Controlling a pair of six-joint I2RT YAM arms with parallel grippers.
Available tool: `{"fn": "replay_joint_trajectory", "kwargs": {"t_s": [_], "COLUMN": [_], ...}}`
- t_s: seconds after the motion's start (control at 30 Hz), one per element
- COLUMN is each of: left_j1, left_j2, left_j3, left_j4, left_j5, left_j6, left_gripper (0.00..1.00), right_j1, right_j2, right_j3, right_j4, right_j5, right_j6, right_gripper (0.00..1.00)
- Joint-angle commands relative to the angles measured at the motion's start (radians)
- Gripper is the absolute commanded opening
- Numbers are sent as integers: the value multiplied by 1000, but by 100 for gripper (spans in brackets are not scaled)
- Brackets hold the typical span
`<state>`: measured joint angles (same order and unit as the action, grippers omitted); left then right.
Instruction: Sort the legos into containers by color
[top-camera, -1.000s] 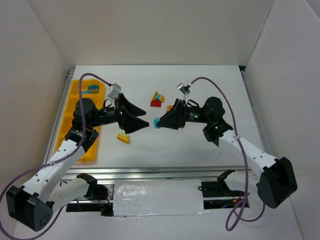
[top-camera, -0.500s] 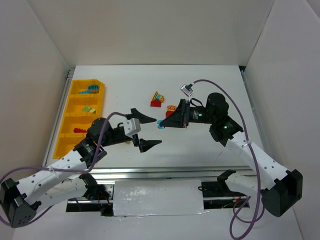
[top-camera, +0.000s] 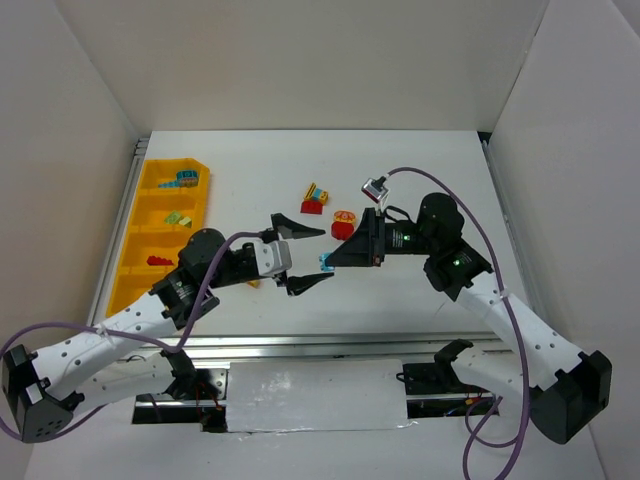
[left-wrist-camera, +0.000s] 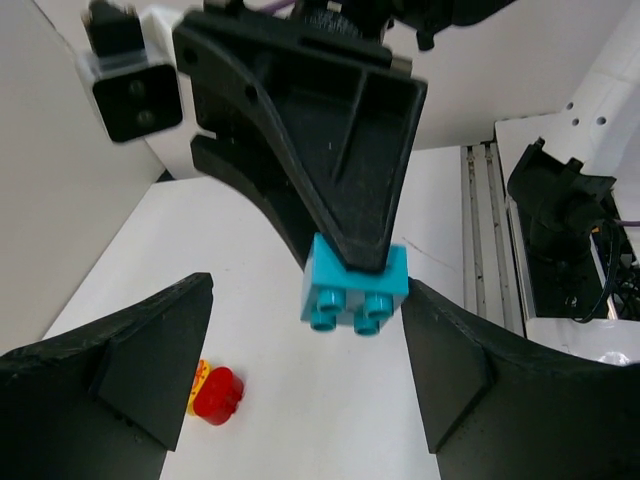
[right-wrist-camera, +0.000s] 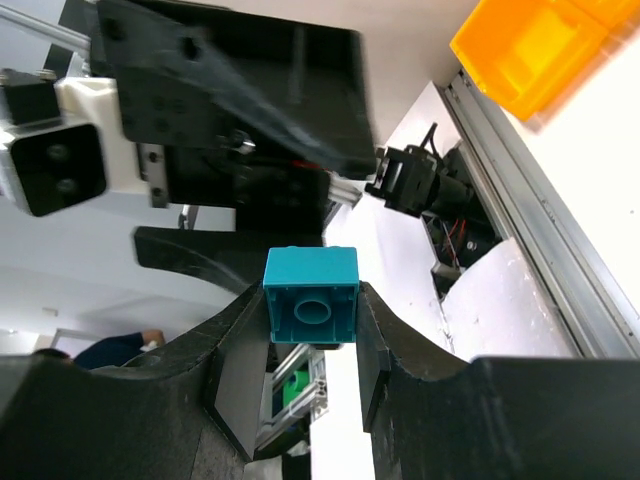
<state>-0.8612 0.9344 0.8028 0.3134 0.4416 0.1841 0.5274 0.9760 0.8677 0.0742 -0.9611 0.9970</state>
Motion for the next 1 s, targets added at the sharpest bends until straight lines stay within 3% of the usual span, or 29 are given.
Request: {"fn": "replay_joint_trajectory", "kwargs": {"t_s": [0.0, 0.2, 0.53, 0.6, 0.73, 0.8, 0.83, 0.97], "left_j1": [-4, -4, -4, -4, -4, -4, -4, -4], "left_j2": [10, 18, 26, 26, 35, 40, 43, 41], "left_j3": [47, 56, 62, 70, 81, 82, 82, 76], "left_j4": [49, 30, -14, -17, -19, -26, -27, -31], "left_j5": [65, 101, 94, 83, 85, 83, 82, 85], "left_j6": [9, 3, 12, 3, -14, -11, -11, -11], "left_gripper": [88, 87, 75, 69, 40, 33, 23, 3], "right_j1": [-3, -4, -6, -7, -4, -4, -6, -6], "right_j2": [10, 20, 41, 50, 62, 62, 62, 62], "right_j3": [-24, -22, 11, 8, 5, 8, 11, 10], "right_j4": [65, 79, 45, 50, 73, 73, 73, 88], "right_j5": [-48, -45, -11, -10, -8, -8, -8, -14], "right_j6": [28, 29, 5, 8, 22, 22, 22, 29], "right_gripper": [0, 0, 0, 0, 0, 0, 0, 2]}}
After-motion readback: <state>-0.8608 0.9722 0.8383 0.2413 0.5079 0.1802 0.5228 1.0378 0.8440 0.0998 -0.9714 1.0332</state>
